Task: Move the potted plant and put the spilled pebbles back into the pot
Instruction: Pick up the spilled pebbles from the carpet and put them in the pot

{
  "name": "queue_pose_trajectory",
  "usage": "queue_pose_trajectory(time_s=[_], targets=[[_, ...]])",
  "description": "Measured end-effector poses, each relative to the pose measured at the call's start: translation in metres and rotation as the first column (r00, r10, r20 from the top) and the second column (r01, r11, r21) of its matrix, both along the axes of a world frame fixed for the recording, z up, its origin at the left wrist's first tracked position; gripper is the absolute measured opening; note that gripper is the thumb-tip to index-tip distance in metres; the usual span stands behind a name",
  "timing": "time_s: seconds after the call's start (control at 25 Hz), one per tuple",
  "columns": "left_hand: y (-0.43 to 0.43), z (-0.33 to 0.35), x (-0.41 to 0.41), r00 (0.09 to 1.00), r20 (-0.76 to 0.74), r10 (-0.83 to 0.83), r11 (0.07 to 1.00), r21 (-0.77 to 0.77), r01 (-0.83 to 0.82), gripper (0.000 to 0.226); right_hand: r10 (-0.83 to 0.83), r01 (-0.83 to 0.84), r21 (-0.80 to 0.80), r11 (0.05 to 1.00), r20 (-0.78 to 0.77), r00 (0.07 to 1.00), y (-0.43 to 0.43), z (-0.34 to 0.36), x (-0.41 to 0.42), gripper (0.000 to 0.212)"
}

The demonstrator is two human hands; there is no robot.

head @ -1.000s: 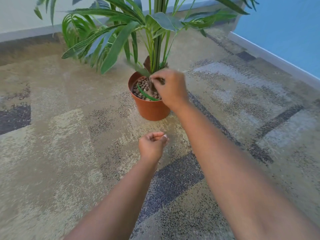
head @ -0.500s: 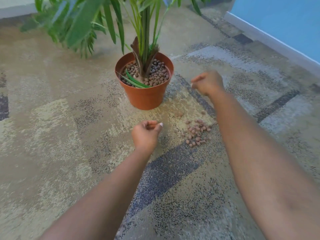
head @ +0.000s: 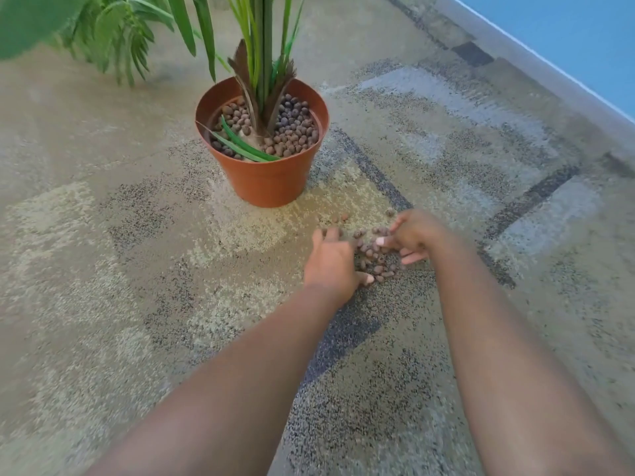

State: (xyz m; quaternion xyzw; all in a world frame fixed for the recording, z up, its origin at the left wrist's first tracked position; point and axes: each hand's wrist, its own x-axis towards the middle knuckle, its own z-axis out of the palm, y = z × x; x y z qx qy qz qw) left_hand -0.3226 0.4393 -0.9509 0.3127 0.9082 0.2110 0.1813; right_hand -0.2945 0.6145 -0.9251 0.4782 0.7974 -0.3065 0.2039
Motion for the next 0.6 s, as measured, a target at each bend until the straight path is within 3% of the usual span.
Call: queue_pose_trajectory(time_s=[0.08, 0.24, 0.36, 0.44, 0.52, 0.6], targets=[[-0.003, 0.003, -0.002, 0.999, -0.038, -0.009, 0.994, -0.106, 0.005, 0.067, 0.011, -0.011, 0.003, 1.0, -0.016, 1.0, -0.008, 0.0, -0.003, 0.027], [-0.019, 0.016, -0.007, 0.986, 0.139, -0.092, 0.986, -0.122, 0.109, 0.056, 0.03, -0.029, 0.054, 0.998, -0.024, 0.999, -0.025, -0.001, -0.001, 0.033], [-0.037, 0.027, -0.001, 0.931, 0.247, -0.269, 0.928, -0.193, 0.32, 0.09, -0.121, 0.131, 0.1, 0.986, -0.1, 0.988, -0.036, 0.0, 0.002, 0.03], [-0.044, 0.033, -0.002, 0.888, 0.366, -0.278, 0.908, -0.2, 0.367, 0.101, -0.281, 0.291, 0.063, 0.955, -0.135, 0.95, -0.039, 0.003, 0.005, 0.026], [-0.045, 0.036, -0.007, 0.881, 0.415, -0.227, 0.932, -0.169, 0.32, 0.087, -0.366, 0.373, 0.02, 0.928, -0.144, 0.919, -0.038, 0.005, 0.004, 0.024], [-0.041, 0.04, -0.013, 0.917, 0.357, -0.177, 0.964, -0.127, 0.235, 0.055, -0.447, 0.446, -0.048, 0.894, -0.179, 0.876, -0.035, 0.008, -0.002, 0.03]])
